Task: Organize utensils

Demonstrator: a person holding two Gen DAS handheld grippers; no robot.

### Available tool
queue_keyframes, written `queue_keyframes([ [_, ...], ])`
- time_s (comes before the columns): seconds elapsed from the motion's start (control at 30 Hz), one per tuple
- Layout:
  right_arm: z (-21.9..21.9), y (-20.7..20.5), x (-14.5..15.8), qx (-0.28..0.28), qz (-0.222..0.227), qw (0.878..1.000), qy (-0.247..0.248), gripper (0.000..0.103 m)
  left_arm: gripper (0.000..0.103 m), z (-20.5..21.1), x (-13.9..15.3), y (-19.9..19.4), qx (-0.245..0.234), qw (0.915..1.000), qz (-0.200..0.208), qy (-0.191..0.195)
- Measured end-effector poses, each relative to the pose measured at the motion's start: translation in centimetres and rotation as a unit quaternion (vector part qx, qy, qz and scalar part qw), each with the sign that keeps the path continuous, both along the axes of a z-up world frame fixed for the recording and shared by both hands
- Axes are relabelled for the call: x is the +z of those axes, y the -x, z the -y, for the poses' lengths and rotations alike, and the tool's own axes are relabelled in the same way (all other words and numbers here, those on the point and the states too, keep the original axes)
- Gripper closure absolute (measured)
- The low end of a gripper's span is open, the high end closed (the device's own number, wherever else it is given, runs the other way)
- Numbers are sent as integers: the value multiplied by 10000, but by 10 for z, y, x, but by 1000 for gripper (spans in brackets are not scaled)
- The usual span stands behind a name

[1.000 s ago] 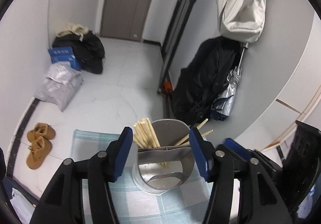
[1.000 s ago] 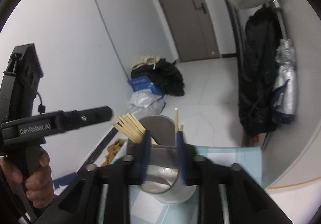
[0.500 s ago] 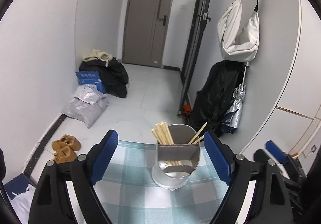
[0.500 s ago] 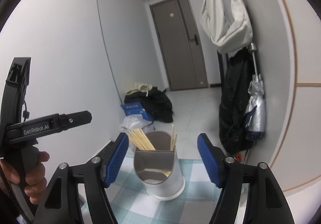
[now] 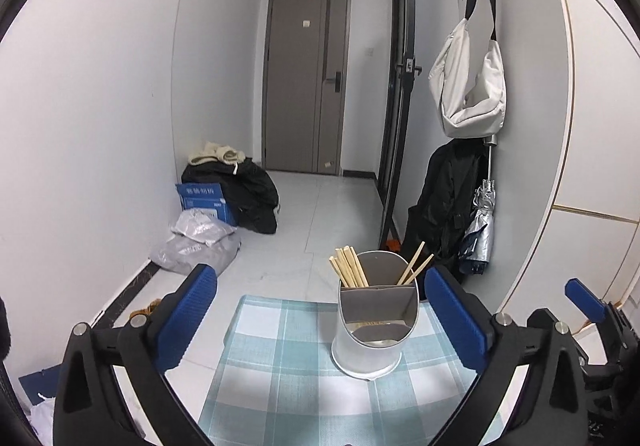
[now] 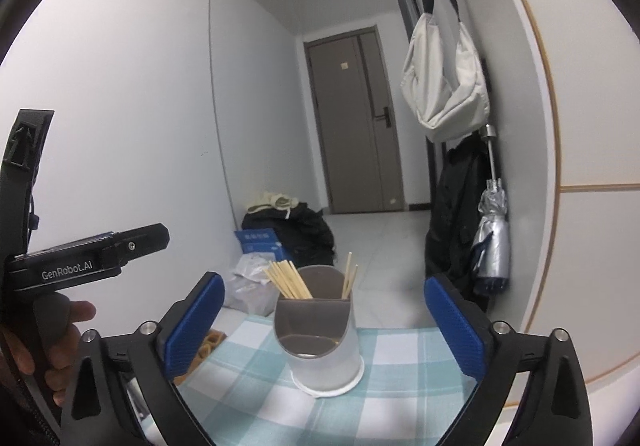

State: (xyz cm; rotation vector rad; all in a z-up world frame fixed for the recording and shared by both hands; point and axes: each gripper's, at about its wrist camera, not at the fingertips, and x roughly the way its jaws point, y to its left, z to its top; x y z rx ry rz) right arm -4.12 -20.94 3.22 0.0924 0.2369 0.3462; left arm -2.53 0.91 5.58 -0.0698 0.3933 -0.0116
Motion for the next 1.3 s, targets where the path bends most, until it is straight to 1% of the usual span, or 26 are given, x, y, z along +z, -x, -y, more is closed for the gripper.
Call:
queue_keyframes([
  [0.2, 2, -7, -19, -186, -97, 9997, 96, 0, 1, 1, -26, -6, -117, 9999, -101, -74],
  [0.27, 1, -8, -24, -282, -161, 9994, 143, 0, 1, 2, -35, -9, -69, 9998, -137, -83],
  [0.33, 2, -6, -27, -317, -186, 9992, 140, 0, 1, 1, -43, -10, -36, 9999, -162, -32],
  [0.43, 5, -5, -30, -356, -235, 9990, 120, 0, 1, -1, -51, -15, -86, 9994, -337, 65],
  [0.5, 7, -5, -33, -403, -254, 9988, 118, 0, 1, -1, -51, -15, -135, 9992, -355, 80],
  [0.53, 7, -5, -34, -412, -272, 9987, 122, 0, 1, 0, -48, -14, -175, 9994, -307, 57],
  [0.6, 9, -6, -36, -446, -323, 9985, 84, 0, 1, 2, -44, -11, -110, 9998, -181, -26],
  [0.67, 10, -7, -38, -463, -356, 9983, 45, 0, 1, 1, -44, -10, -104, 9999, -137, -16],
  [0.73, 10, -8, -40, -462, -407, 9981, 78, 0, 1, 0, -46, -11, -108, 9997, -222, 14],
  [0.87, 10, -7, -39, -485, -370, 9981, 80, 0, 1, -1, -51, -14, -118, 9994, -337, 42],
  [1.3, 9, -3, -39, -514, -368, 9979, 111, 0, 1, -2, -52, -11, -114, 9991, -405, 85],
])
